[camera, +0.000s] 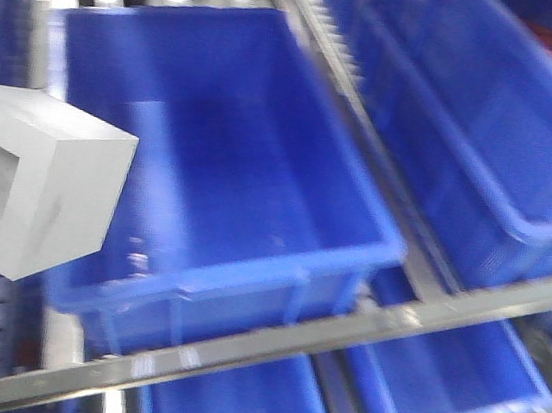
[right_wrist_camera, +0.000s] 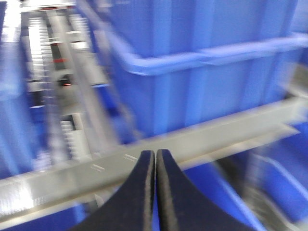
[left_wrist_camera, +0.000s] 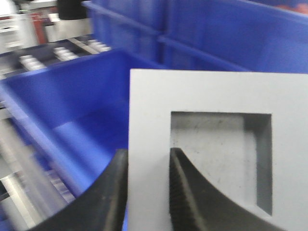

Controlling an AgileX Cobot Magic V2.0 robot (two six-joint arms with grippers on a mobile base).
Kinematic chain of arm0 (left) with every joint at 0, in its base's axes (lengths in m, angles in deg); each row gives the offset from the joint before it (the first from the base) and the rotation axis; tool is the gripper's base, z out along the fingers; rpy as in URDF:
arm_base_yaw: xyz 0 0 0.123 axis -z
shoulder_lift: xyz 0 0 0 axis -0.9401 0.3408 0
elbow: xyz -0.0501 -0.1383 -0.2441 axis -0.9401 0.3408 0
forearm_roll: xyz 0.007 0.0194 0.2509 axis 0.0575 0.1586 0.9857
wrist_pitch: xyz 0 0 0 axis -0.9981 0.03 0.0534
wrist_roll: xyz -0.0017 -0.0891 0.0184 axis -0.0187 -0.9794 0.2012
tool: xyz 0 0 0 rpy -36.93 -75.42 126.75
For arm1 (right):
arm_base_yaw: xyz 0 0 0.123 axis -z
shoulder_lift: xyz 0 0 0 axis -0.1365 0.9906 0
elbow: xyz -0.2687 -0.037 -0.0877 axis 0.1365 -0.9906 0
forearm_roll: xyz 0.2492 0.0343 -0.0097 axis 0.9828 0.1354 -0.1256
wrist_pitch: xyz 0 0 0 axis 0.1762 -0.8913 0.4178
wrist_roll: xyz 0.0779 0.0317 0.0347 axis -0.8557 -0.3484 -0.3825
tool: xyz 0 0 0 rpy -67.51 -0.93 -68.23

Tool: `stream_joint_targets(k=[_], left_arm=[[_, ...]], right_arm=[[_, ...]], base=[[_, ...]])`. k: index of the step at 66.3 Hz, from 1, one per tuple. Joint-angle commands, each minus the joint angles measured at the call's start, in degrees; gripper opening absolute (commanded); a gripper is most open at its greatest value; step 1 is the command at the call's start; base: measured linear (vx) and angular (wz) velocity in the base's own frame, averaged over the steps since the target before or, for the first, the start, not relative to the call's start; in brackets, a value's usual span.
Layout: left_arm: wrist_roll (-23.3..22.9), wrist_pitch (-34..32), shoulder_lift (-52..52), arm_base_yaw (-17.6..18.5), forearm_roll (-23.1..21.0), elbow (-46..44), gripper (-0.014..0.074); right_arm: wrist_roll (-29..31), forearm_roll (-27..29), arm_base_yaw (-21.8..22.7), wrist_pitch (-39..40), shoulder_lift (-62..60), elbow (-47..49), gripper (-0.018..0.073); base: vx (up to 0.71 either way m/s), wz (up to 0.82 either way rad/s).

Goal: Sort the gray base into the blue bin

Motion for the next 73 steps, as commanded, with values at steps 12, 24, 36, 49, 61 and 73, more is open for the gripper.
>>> stream_joint_targets(k=[12,24,36,49,61,73], left_arm=[[-0.7,-6.2,-0.2,0.3,-0.9,-1.6,-0.0006],[-0.7,-6.2,-0.2,0.3,-0.9,-1.6,-0.0006],[-0.7,-6.2,-0.2,0.3,-0.9,-1.6,-0.0006],[-0.7,-6.2,-0.2,0.3,-0.9,-1.6,-0.0006],[-0.7,-6.2,-0.2,0.3,-0.9,-1.6,-0.0006],[-0.7,-6.2,-0.2,0.3,-0.9,-1.6,-0.0006]], right_arm=[[0.4,-0.4,0.0,4.3,-0.1,0.0,-0.0005],[0.4,-0.4,0.0,4.3,-0.1,0.0,-0.0005],[0.4,-0.4,0.0,4.3,-0.1,0.0,-0.0005],[0.4,-0.4,0.0,4.3,-0.1,0.0,-0.0005],[0.4,-0.4,0.0,4.3,-0.1,0.0,-0.0005],[0.4,-0.4,0.0,4.3,-0.1,0.0,-0.0005]], base=[[0.16,0.67],[0.14,0.55],[0.11,0.42],[0.08,0.29],[0.04,0.16],[0.02,0.06]])
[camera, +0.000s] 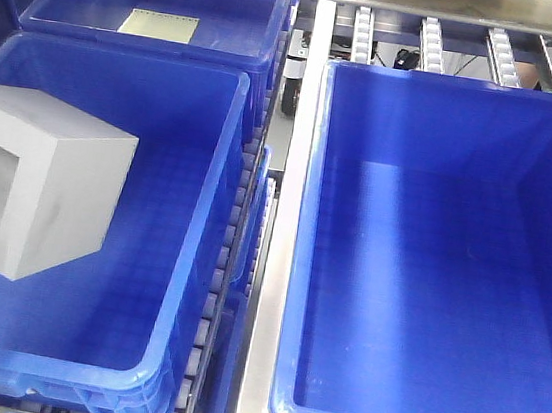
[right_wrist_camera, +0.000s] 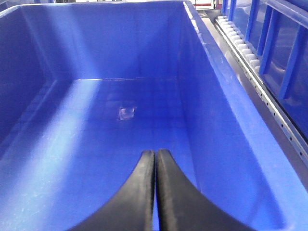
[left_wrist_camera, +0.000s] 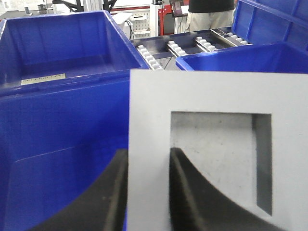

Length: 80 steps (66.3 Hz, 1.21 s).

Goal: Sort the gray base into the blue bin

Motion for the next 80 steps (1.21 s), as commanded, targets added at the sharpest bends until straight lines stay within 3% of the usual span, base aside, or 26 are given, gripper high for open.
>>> stream_joint_targets(k=[1,80], left_arm=[[-0.7,-6.2,-0.2,0.3,-0.9,-1.6,-0.0006],[-0.7,-6.2,-0.2,0.3,-0.9,-1.6,-0.0006]], right_arm=[[0.4,-0.4,0.0,3.9,-0.1,0.0,-0.0005],[0.4,-0.4,0.0,3.9,-0.1,0.0,-0.0005]], base=[[0.01,0.0],[0.04,-0.06]])
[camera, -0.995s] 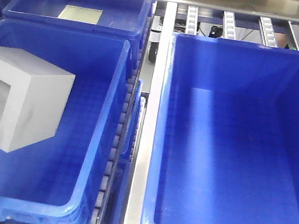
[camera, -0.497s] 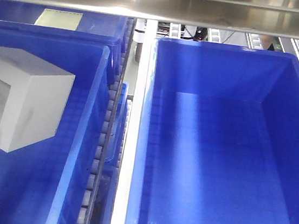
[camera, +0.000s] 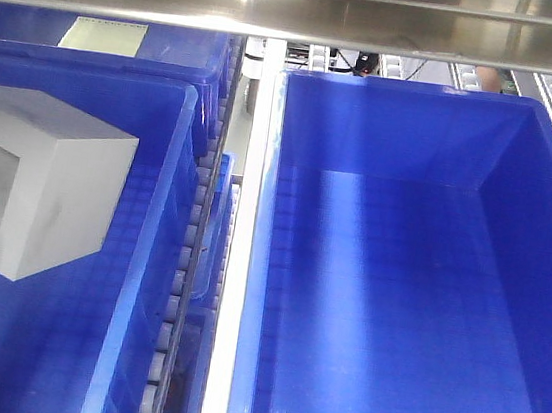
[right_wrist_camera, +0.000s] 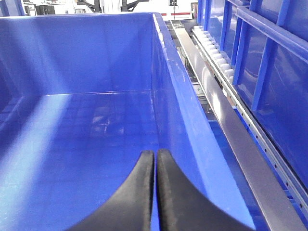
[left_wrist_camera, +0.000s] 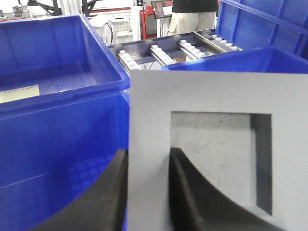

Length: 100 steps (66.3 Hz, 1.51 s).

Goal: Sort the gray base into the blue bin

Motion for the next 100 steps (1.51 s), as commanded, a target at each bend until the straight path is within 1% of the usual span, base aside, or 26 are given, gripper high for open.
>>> stream_joint_targets(k=[1,45,51,54,61,69,72,76,80,92,100], left_arm=[[-0.7,-6.2,-0.2,0.3,-0.9,-1.6,-0.0006],[-0.7,-6.8,-0.2,0.3,-0.9,-1.6,-0.0006],[-0.4,-6.7,0.0,0.5,-3.8,-1.6,-0.0006],[0.7,-6.6,0.4,1.1,-5.4,-1.6,-0.0006],[5.9,-7.0,1.9,3.8,-9.8,-1.8,-0.0006],[12.9,-9.2,5.4,9.1,-18.3,-1.8,-0.0006],[15.0,-10.1,6.9,11.0,-20.7,-1.8,-0.0006],[17.8,-12.5,9.7,14.5,-23.7,-1.8,-0.0006],[19.5,-14.7,12.4,17.5,-25.0,-2.1,-0.0006],[20.7,-19.6,24.3,27.8,-24.9,-7.2,-0.0006],[20.7,-20.1,33.6,32.6,-24.9,-13.5,-0.0006]], right_arm=[[0.4,-0.4,0.0,2.5,-0.1,-0.1,-0.0005],[0.4,-0.4,0.0,2.5,-0.1,-0.1,-0.0005],[0.4,-0.4,0.0,2.5,-0.1,-0.1,-0.0005],[0.4,-0.4,0.0,2.5,-0.1,-0.1,-0.0005],[0.4,-0.4,0.0,2.5,-0.1,-0.1,-0.0005],[0.4,-0.4,0.0,2.5,-0.1,-0.1,-0.0005],[0.4,-0.4,0.0,2.5,-0.1,-0.1,-0.0005],[0.4,-0.4,0.0,2.5,-0.1,-0.1,-0.0005],[0.4,-0.4,0.0,2.5,-0.1,-0.1,-0.0005],[0.4,-0.4,0.0,2.5,-0.1,-0.1,-0.0005],[0.4,-0.4,0.0,2.5,-0.1,-0.1,-0.0005]], base=[[0.0,0.0],[0.0,0.0],[0.0,0.0],[0.0,0.0],[0.0,0.01],[0.0,0.0],[0.0,0.0],[0.0,0.0],[0.0,0.0],[0.0,0.0],[0.0,0.0]])
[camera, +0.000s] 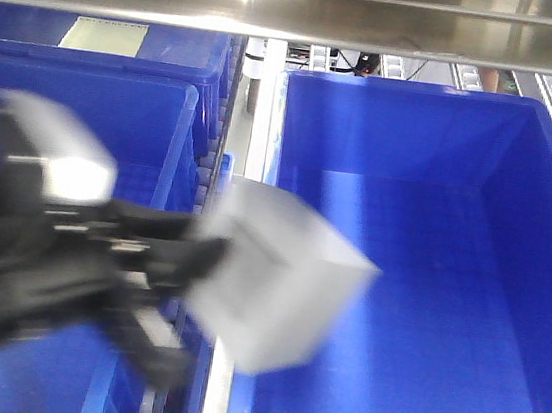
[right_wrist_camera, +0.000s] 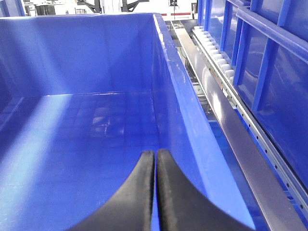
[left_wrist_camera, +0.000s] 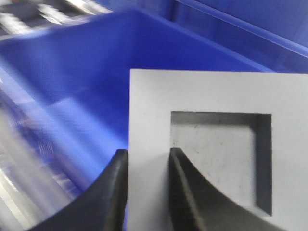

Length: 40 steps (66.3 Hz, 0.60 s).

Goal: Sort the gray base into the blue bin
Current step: 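Swing the left arm over the farther blue bin and lower the block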

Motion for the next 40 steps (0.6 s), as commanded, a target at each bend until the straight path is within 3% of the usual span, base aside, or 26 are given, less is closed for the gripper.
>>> stream_joint_targets(k=[1,14,40], left_arm=[[0.0,-5.8,5.6,3.6,-1.2,-6.6,-0.0006],[0.0,-4.0,20.2,7.0,-1.2,-18.0,-0.0006],[0.0,8.0,43.3,7.1,-1.0,-40.3,0.0001]], right_arm=[[0.4,-0.4,0.0,2.6,-0.1,-0.3,-0.0005],[0.4,-0.4,0.0,2.6,-0.1,-0.3,-0.0005],[0.4,-0.4,0.0,2.6,-0.1,-0.3,-0.0005]], base=[[0.0,0.0],[0.0,0.0],[0.0,0.0]])
